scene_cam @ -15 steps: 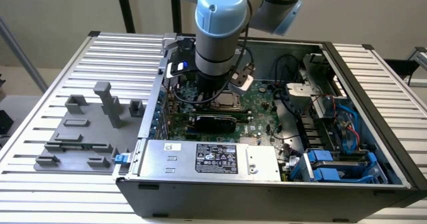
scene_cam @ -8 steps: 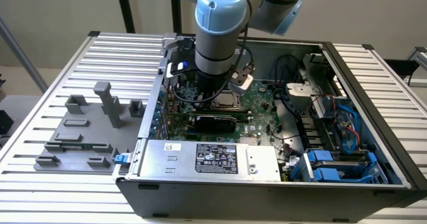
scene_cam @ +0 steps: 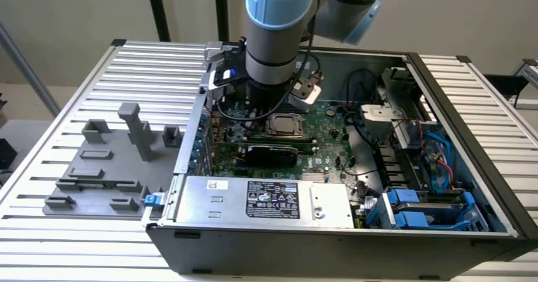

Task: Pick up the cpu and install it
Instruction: 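Install the second cpu locking lever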

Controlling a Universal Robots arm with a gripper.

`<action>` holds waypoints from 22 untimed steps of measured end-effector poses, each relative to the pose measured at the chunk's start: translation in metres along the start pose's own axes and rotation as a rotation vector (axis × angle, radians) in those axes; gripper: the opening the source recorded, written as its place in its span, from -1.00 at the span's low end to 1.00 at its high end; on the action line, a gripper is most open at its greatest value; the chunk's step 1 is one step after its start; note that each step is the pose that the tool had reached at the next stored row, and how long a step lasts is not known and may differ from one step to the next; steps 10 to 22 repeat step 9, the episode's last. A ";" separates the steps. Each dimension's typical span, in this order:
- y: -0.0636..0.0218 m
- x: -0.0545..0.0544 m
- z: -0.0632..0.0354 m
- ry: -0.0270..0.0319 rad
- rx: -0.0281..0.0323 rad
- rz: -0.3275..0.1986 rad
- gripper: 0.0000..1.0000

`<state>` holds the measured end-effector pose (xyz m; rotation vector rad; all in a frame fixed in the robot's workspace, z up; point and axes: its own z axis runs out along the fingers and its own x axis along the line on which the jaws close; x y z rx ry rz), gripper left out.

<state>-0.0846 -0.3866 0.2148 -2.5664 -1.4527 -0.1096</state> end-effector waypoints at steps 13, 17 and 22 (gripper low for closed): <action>0.0000 0.000 -0.0006 0.0012 0.0007 0.000 -0.79; 0.0000 0.000 -0.0006 0.0012 0.0007 0.000 -0.79; 0.0000 0.000 -0.0006 0.0012 0.0007 0.000 -0.79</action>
